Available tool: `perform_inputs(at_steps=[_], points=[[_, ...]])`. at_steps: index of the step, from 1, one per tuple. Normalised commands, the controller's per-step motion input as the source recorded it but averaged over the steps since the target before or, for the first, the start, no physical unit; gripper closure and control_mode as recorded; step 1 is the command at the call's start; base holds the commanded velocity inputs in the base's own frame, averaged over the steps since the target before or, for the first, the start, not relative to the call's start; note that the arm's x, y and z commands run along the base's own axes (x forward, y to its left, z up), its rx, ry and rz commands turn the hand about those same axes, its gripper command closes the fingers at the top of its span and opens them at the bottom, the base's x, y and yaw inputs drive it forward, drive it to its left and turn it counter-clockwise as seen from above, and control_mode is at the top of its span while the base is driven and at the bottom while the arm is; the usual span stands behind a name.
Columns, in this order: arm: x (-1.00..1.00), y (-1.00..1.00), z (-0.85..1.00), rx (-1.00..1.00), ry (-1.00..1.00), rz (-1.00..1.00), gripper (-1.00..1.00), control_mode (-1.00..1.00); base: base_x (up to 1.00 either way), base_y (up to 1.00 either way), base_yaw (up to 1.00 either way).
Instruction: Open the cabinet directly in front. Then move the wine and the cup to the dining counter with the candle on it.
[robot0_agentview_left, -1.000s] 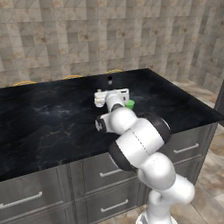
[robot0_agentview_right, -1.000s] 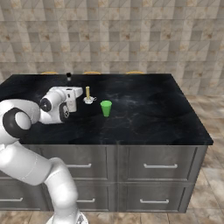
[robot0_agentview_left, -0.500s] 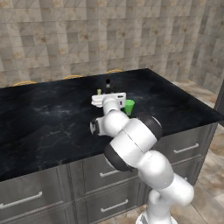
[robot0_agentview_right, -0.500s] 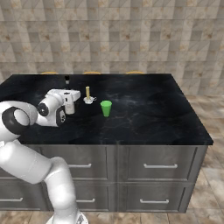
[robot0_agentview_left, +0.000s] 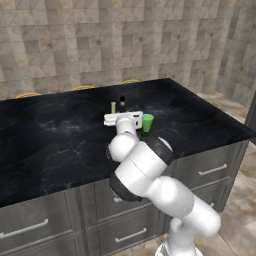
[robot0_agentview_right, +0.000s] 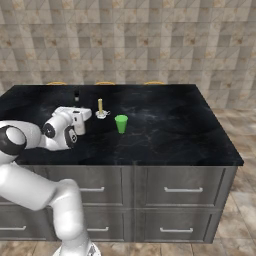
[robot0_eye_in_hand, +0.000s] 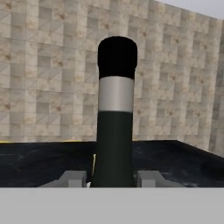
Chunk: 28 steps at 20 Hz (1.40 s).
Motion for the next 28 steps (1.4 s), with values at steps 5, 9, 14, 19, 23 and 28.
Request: perform_inputs(at_steps=[5, 9, 14, 19, 23, 28], points=[[0.0, 0.0, -0.3, 0.0, 0.0, 0.0, 1.0, -1.0, 0.0, 0.0, 0.0], [0.0, 0.0, -0.24, 0.0, 0.0, 0.0, 1.0, -1.0, 0.0, 0.0, 0.0], [0.0, 0.0, -0.29, 0.0, 0.0, 0.0, 1.0, -1.0, 0.0, 0.0, 0.0], [0.0, 0.0, -0.22, 0.0, 0.0, 0.0, 1.0, -1.0, 0.0, 0.0, 0.0], [0.03, 0.0, -0.14, 0.0, -0.02, 0.0, 1.0, -1.0, 0.0, 0.0, 0.0], [0.1, 0.0, 0.0, -0.03, -0.05, 0.0, 1.0, -1.0, 0.0, 0.0, 0.0]])
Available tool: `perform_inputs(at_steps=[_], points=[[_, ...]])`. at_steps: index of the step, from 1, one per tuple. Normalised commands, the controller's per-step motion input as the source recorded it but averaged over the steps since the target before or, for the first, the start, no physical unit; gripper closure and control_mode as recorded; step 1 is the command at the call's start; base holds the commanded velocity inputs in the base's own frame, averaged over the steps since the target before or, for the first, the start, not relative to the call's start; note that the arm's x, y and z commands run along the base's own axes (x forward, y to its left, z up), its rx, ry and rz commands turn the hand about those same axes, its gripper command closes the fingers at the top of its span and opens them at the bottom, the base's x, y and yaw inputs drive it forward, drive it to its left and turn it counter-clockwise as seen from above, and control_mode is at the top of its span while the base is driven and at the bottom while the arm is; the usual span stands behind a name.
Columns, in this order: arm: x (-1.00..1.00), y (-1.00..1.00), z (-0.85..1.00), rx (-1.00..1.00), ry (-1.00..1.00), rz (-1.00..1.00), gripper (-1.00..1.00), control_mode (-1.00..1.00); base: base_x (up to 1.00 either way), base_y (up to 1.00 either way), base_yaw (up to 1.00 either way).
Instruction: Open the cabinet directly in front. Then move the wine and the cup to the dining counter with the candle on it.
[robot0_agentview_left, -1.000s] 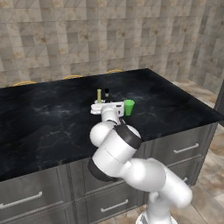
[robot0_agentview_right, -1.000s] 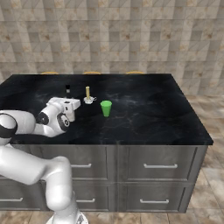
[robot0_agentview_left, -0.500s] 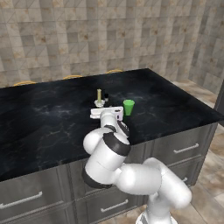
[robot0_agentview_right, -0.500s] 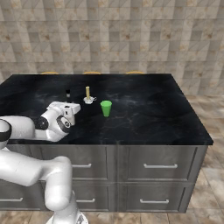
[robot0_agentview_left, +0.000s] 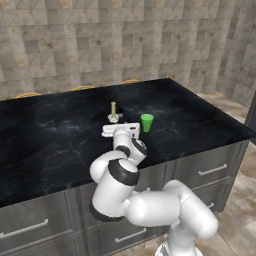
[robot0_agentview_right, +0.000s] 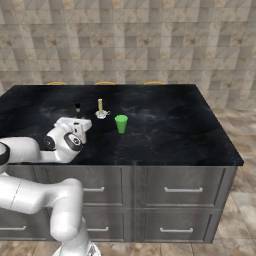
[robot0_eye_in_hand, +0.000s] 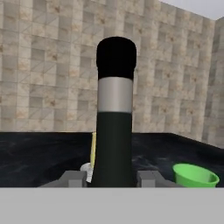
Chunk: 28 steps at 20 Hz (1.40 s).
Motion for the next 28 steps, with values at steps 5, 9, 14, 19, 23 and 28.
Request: perform_inputs(at_steps=[5, 9, 14, 19, 23, 28], points=[[0.34, 0.0, -0.1, -0.02, 0.0, 0.0, 1.0, -1.0, 0.0, 0.0, 0.0], [0.37, -0.01, -0.19, -0.02, 0.0, 0.0, 1.0, -1.0, 0.0, 0.0, 0.0], [0.15, -0.03, -0.38, 0.0, -0.01, 0.0, 1.0, -1.0, 0.0, 0.0, 0.0], [0.0, -0.05, -0.45, 0.0, -0.03, 0.0, 1.0, -1.0, 0.0, 0.0, 0.0], [0.0, -0.01, -0.23, 0.0, -0.03, 0.0, 1.0, -1.0, 0.0, 0.0, 0.0], [0.0, 0.0, 0.0, 0.0, 0.0, 0.0, -1.0, -1.0, 0.0, 0.0, 0.0]])
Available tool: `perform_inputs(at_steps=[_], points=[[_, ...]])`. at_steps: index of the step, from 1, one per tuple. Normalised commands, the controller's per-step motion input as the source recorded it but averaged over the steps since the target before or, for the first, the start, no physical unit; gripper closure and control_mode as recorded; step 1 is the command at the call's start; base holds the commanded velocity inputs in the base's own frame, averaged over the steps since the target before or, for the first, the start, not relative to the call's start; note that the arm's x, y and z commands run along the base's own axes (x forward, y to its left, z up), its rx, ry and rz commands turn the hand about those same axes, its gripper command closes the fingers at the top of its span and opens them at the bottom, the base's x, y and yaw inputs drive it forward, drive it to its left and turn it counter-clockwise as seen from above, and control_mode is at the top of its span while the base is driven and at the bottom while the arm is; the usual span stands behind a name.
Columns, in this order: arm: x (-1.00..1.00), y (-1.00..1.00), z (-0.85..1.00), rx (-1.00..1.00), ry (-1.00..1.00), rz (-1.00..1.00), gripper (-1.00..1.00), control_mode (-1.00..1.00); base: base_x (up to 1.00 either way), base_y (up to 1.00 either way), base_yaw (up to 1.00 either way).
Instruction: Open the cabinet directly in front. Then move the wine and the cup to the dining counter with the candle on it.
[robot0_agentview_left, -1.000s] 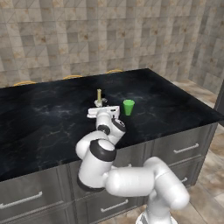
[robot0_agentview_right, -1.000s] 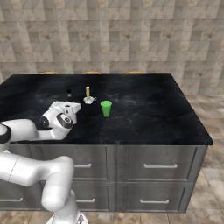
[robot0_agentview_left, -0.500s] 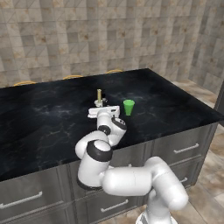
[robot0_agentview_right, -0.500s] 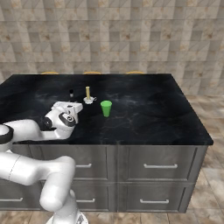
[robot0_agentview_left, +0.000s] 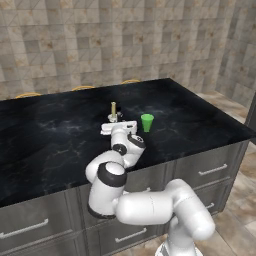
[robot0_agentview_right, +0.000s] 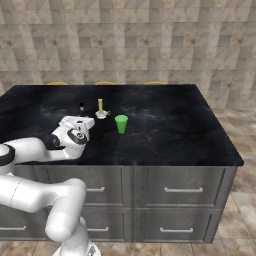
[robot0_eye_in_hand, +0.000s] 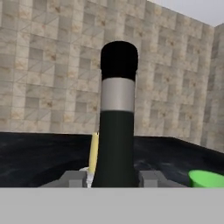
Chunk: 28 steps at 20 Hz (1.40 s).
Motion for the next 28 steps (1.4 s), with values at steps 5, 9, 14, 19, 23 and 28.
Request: perform_inputs(at_steps=[5, 9, 14, 19, 23, 28], points=[[0.0, 0.0, 0.14, 0.01, 0.0, 0.0, -1.0, -1.0, 0.0, 0.0, 0.0], [0.0, 0.0, 0.89, 0.05, 0.02, -0.02, -1.0, -1.0, 0.0, 0.0, 0.0], [-0.03, 0.0, 1.0, 0.05, 0.04, -0.03, -1.0, -1.0, 0.0, 0.0, 0.0], [-0.46, 0.0, 1.0, 0.08, 0.1, -0.04, -1.0, -1.0, 0.0, 0.0, 0.0], [-0.88, 0.01, 1.0, 0.1, 0.18, -0.05, -1.0, -1.0, 0.0, 0.0, 0.0], [-0.93, 0.0, 1.0, 0.12, 0.23, -0.06, -1.0, -1.0, 0.0, 0.0, 0.0]])
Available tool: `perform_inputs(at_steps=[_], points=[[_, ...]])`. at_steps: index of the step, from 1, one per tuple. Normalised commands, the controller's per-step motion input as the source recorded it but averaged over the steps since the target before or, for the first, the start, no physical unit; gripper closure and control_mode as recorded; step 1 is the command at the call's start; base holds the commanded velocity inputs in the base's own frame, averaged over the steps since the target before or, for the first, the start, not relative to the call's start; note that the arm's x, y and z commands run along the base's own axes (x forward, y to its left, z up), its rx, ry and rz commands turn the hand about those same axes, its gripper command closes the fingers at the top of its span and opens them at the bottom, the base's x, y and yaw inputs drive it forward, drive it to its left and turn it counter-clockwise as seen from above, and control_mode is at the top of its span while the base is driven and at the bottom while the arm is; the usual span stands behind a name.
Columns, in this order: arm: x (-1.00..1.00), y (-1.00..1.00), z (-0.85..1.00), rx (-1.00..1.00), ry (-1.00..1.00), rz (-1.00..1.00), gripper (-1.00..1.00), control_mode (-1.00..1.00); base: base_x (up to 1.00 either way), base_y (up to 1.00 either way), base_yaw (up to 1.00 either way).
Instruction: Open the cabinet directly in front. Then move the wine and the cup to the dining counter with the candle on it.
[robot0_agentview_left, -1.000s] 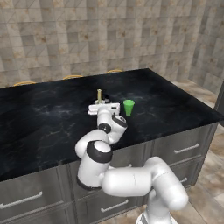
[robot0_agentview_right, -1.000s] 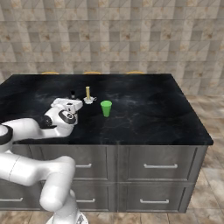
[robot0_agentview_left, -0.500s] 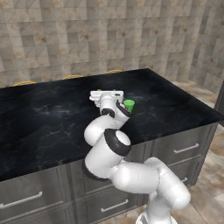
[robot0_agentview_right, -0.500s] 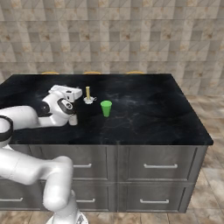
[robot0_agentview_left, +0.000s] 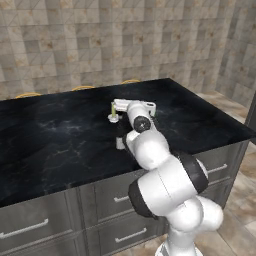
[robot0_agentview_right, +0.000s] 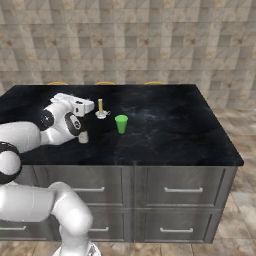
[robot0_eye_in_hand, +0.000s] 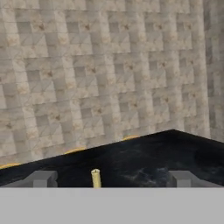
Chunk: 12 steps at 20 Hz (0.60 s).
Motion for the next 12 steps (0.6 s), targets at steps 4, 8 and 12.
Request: perform_inputs(at_steps=[4, 8, 12], points=[[-0.99, 0.07, 1.0, 0.2, 0.29, 0.0, -1.0, -1.0, 0.0, 0.0, 0.0], [-1.0, 0.11, 1.0, 0.27, 0.47, 0.0, -1.0, -1.0, 0.0, 0.0, 0.0], [-1.0, 0.11, 0.99, 0.27, 0.51, 0.0, -1.0, -1.0, 0.0, 0.0, 0.0]])
